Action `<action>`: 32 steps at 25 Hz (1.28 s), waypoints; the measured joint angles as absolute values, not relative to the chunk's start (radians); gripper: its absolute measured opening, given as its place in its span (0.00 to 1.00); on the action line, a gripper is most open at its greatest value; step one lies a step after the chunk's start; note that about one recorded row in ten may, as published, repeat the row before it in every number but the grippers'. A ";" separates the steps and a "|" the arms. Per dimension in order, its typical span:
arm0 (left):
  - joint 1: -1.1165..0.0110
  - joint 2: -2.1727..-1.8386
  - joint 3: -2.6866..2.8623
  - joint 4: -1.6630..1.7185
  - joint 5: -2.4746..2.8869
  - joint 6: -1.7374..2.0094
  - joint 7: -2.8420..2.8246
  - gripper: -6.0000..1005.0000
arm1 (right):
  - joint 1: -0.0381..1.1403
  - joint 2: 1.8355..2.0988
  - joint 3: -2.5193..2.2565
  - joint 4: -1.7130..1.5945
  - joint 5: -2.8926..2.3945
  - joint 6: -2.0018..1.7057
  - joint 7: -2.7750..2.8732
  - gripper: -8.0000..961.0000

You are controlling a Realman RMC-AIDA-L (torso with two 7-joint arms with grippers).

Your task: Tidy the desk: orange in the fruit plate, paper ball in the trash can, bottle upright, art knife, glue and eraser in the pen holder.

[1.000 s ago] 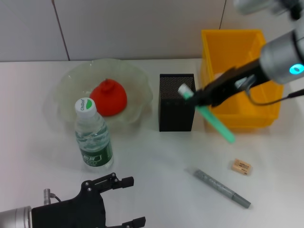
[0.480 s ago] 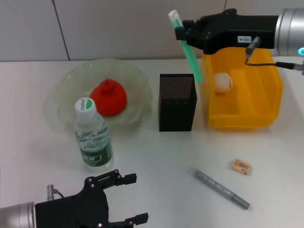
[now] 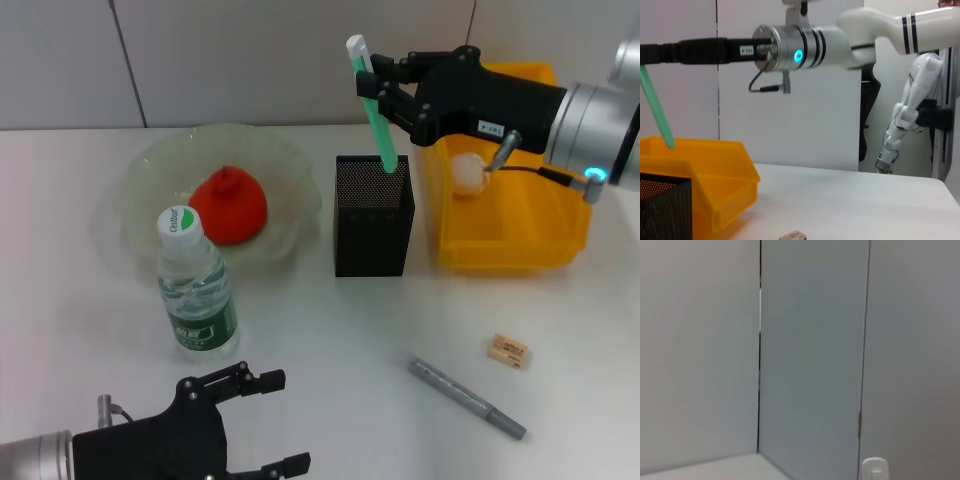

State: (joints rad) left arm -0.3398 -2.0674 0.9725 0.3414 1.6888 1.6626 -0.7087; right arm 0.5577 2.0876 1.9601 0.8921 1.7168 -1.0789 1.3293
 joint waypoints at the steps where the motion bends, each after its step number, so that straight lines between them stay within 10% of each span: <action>1: -0.339 -2.067 0.973 0.340 1.689 1.663 -0.709 0.81 | 0.566 2.088 1.960 0.846 1.756 -1.079 1.276 0.21; 29: -0.333 -2.066 0.974 0.338 1.689 1.663 -0.702 0.81 | 0.587 2.088 1.968 0.556 1.827 -1.046 1.032 0.23; 32: -0.335 -2.066 0.974 0.337 1.689 1.663 -0.702 0.81 | 0.582 2.088 1.969 0.559 1.830 -1.049 1.031 0.41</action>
State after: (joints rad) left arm -0.3349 -2.0662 0.9741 0.3375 1.6888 1.6629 -0.7019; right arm 0.5821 2.0877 1.9687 0.5587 1.8302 -1.0490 1.0314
